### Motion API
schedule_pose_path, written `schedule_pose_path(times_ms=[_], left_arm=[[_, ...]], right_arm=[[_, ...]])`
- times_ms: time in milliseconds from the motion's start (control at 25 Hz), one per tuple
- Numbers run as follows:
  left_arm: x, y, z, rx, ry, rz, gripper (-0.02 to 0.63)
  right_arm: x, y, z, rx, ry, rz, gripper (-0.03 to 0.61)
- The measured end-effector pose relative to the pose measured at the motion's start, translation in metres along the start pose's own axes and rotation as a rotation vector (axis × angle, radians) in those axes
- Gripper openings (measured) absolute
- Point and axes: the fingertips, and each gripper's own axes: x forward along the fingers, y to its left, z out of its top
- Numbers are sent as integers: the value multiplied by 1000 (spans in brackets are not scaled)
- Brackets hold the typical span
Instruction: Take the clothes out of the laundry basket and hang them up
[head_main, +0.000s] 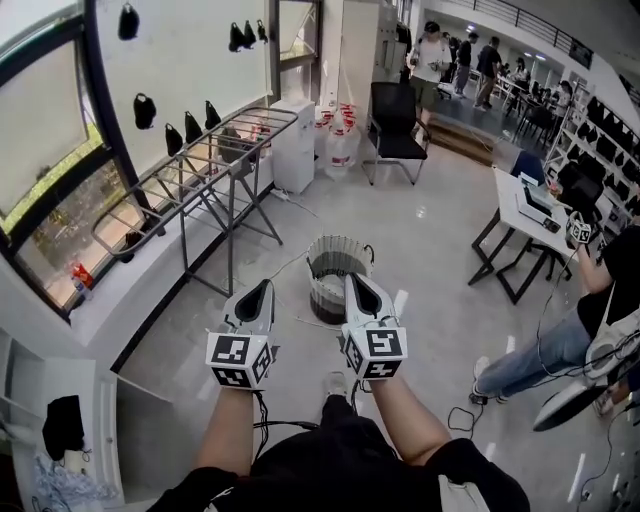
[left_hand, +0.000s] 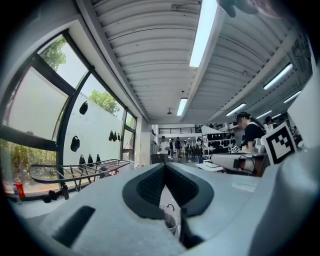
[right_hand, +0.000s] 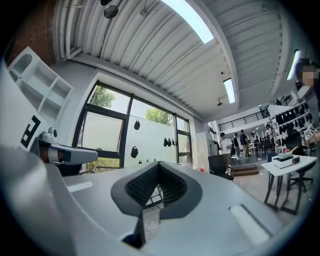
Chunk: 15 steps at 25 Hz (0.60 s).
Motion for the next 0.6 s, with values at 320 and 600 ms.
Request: schedule_pose_path(times_ms=[320,600], left_arm=[[161,31,-6,18,20,-4,8],[315,43,-1,14,38,-34,8]], right_arm=[[138,-92,-13,8,12,12,14],[250,-185,-15,3,27,15,14]])
